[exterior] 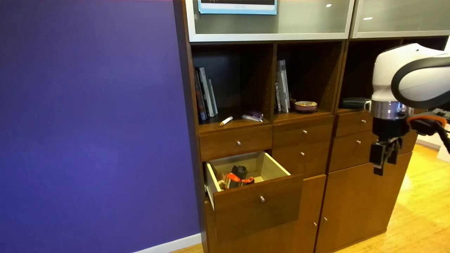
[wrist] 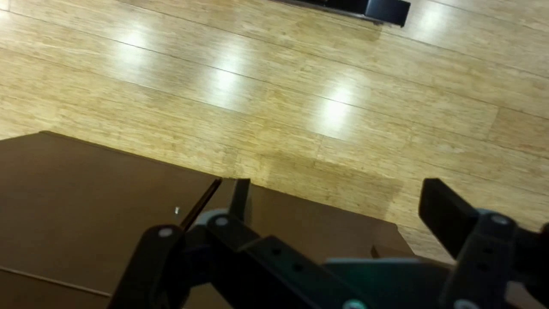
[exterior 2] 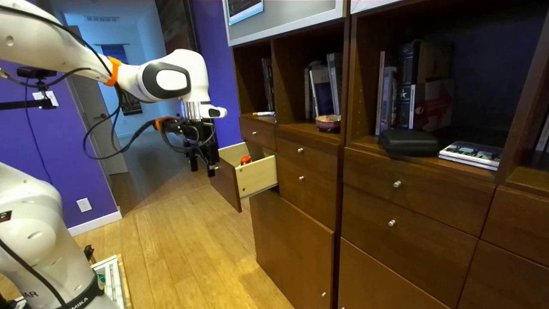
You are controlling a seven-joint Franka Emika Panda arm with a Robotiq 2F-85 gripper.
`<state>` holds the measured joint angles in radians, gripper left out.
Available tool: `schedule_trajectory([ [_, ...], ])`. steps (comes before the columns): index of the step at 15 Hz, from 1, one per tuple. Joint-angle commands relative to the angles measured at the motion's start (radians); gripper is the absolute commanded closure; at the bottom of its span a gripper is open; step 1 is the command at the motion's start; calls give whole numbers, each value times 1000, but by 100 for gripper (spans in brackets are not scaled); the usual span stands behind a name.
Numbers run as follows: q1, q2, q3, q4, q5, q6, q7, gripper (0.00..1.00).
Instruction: Open the top left drawer
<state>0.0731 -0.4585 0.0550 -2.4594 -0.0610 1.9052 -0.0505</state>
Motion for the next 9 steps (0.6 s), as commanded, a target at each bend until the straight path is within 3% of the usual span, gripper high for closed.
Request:
schedule_trajectory([
  [1,30,111,58,176,89,-75,144,0],
  [6,50,278,139,374,154,-50,381,0],
  [9,61,399,182,487,91,28,501,0],
])
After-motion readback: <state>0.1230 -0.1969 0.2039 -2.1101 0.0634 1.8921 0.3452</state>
